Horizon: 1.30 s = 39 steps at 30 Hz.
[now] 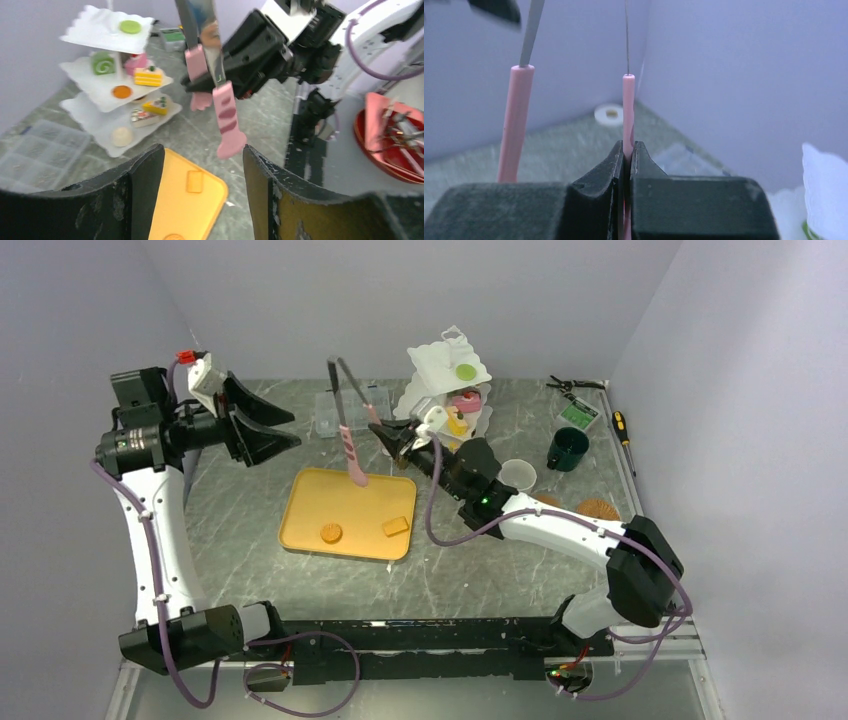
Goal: Serve the afternoon tea
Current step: Pick up the clamp from the tray.
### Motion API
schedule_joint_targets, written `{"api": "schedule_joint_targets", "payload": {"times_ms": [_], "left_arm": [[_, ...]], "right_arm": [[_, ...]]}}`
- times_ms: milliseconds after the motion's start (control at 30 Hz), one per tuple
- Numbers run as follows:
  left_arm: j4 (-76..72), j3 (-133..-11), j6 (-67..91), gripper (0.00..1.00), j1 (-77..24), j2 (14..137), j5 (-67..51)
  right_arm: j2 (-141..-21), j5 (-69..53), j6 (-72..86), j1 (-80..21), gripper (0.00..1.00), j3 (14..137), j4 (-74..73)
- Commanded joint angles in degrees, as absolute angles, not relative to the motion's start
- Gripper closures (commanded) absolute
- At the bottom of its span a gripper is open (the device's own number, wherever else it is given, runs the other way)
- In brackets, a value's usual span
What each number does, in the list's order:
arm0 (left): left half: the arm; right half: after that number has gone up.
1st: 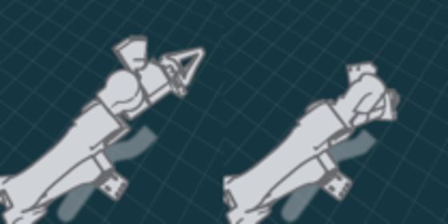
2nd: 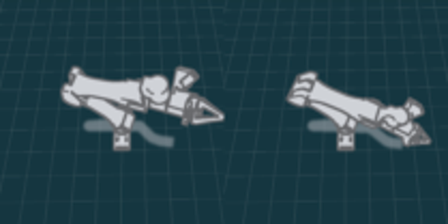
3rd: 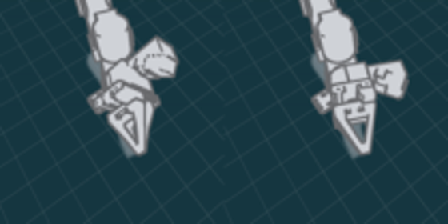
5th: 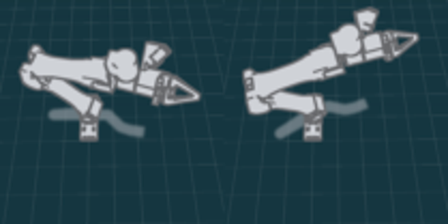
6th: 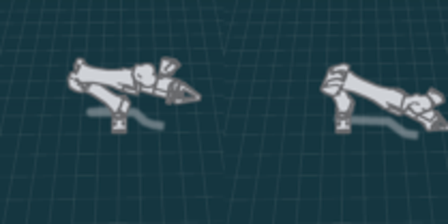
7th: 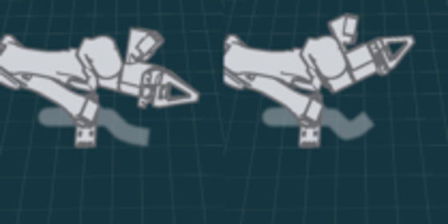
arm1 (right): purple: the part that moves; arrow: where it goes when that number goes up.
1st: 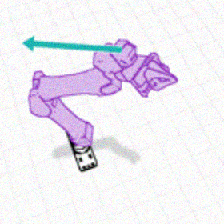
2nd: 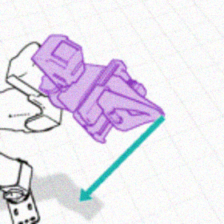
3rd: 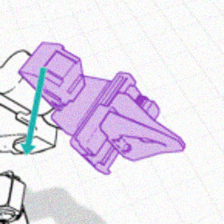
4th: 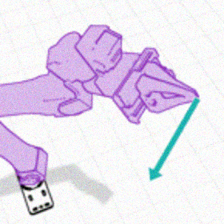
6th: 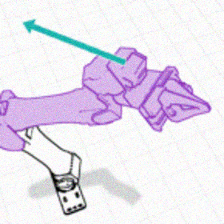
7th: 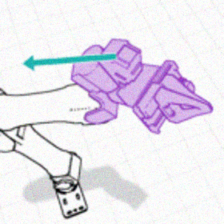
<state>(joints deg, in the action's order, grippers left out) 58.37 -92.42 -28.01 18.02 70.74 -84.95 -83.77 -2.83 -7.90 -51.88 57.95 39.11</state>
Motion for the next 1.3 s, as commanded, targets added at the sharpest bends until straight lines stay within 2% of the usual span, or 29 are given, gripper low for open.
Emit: {"api": "schedule_joint_targets", "payload": {"times_ms": [0, 133, 200, 333, 600, 733, 833, 900, 1000, 1033, 1100, 1167, 1267], "left_arm": [[61.39, -89.03, -27.04, 0.34, 12.41, 68.74, -93.26], [53.24, -83.45, -20.50, 0.30, 3.33, 64.07, -89.47], [47.69, -81.63, -15.89, 0.28, 2.70, 63.11, -89.19], [51.16, -81.96, -19.68, 0.20, 2.69, 63.42, -88.37], [50.89, -81.23, -17.65, 0.11, 1.35, 63.42, -92.31], [45.02, -80.42, -12.44, 0.07, 0.46, 62.58, -90.78], [38.42, -78.91, -7.34, 0.08, 0.27, 61.72, -88.94], [34.77, -77.69, -3.61, 0.16, 0.26, 61.47, -88.49], [31.58, -77.46, -1.20, 0.38, 0.28, 61.73, -89.06], [31.97, -78.14, -1.71, 0.49, 0.26, 61.91, -88.83], [33.80, -79.26, -3.44, 0.76, 0.26, 62.49, -88.68], [36.82, -80.64, -5.99, 0.95, 0.30, 63.30, -88.15], [42.81, -83.47, -11.77, 0.97, 0.27, 64.39, -87.22]], "right_arm": [[-82.99, -3.50, 2.33, -51.95, 1.00, 59.21, 61.70], [-84.08, -4.15, 6.11, -51.96, 1.00, 61.03, 67.57], [-84.11, -4.35, 7.78, -51.92, 1.00, 61.16, 69.54], [-84.55, -5.41, 11.61, -51.94, 1.00, 61.12, 73.00], [-88.03, -4.55, 13.80, -53.03, 1.00, 63.07, 76.75], [-90.29, -4.14, 12.67, -54.37, 1.00, 65.19, 76.95], [-91.69, -3.49, 12.72, -54.82, 1.00, 65.96, 78.20], [-92.42, -3.38, 12.49, -55.18, 1.00, 66.69, 78.69], [-93.29, -3.10, 11.79, -55.71, 1.00, 67.06, 79.02], [-93.48, -3.15, 12.00, -55.80, 1.00, 66.99, 79.31], [-93.84, -3.37, 12.49, -56.05, 1.00, 66.70, 79.83], [-93.68, -4.04, 13.19, -56.19, 1.00, 66.42, 78.86], [-91.53, -6.03, 14.11, -56.12, 1.00, 64.76, 74.70]]}}
